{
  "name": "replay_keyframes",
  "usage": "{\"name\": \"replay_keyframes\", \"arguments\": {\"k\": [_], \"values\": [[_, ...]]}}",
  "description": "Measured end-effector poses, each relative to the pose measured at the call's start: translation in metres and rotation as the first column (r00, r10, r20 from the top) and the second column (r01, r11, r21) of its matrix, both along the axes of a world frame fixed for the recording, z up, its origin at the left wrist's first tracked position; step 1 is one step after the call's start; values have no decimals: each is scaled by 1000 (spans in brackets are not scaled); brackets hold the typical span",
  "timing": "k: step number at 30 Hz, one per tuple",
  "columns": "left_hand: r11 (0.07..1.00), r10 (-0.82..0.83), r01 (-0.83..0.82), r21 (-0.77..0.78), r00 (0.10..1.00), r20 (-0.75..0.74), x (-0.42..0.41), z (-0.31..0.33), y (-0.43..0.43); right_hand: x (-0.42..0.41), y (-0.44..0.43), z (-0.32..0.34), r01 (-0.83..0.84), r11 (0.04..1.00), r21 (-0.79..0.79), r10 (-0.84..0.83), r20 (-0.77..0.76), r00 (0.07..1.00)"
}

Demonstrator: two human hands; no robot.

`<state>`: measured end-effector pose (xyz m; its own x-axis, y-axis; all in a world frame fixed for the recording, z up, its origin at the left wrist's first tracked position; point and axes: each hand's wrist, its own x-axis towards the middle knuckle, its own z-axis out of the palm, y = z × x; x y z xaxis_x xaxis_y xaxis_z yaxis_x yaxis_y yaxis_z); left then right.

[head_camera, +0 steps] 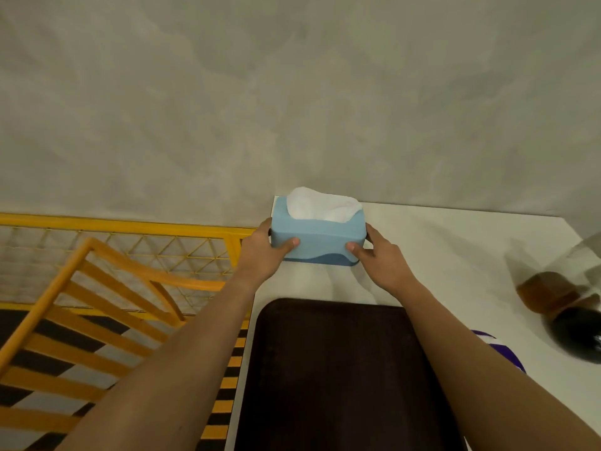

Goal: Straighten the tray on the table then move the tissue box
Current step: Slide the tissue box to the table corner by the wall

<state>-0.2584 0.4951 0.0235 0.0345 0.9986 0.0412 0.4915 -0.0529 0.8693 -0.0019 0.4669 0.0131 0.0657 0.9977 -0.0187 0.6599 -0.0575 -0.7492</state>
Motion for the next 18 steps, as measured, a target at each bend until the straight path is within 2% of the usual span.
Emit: {"name": "replay_keyframes", "arguments": {"k": [12,18], "values": [[999,10,-7,53,999,-43,-4,-5,57,2,55,-9,-4,998,59,5,-25,1000],[999,7,-5,31,999,-46,-8,-15,75,5,76,-11,-17,998,55,19,-43,999]]}}
